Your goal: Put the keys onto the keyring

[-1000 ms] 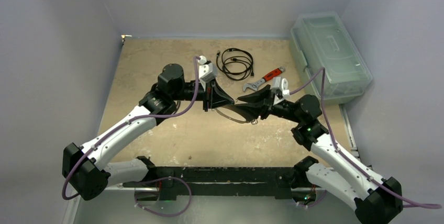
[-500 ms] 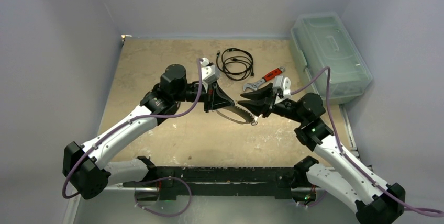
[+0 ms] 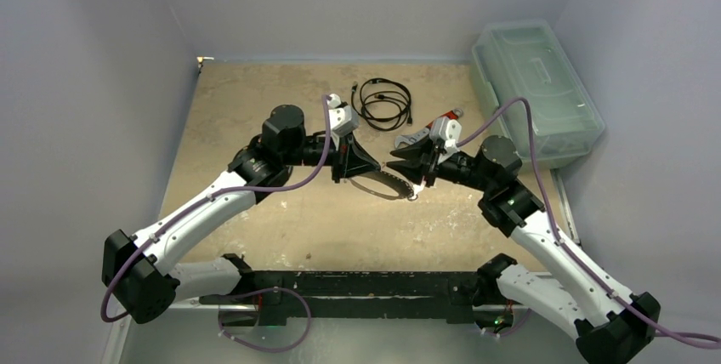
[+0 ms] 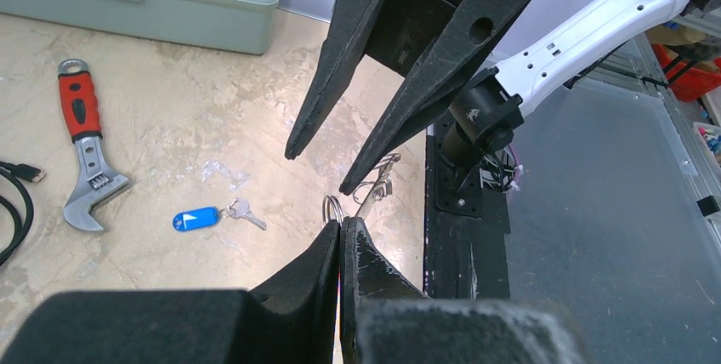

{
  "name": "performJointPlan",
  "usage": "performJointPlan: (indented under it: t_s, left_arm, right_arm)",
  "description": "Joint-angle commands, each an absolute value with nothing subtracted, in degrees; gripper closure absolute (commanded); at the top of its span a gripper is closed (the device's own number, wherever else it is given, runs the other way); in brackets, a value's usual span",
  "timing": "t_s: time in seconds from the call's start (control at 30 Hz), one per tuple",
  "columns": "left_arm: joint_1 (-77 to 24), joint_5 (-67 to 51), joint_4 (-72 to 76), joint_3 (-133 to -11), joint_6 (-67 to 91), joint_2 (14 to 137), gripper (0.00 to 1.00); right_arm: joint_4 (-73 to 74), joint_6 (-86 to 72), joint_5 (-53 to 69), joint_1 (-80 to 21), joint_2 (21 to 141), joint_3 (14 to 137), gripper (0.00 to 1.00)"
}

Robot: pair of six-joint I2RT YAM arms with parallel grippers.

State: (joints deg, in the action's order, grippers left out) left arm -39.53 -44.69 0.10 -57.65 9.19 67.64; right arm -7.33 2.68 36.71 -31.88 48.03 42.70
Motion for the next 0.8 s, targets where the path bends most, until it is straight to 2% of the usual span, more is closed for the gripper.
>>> performJointPlan:
  t_s: [0.0, 0.77]
  left_arm:
    - [-39.97, -44.17, 1.14, -60.73, 7.83, 67.69, 1.0]
    - [-40.4, -42.37, 0.09, -61.3, 7.08, 68.21, 1.0]
  right_arm:
    - [-4.07, 5.39, 36.39, -32.14, 47.96, 46.04, 0.68]
    - [1.56, 7.9, 40.52, -32.16, 52.03, 49.26, 0.7]
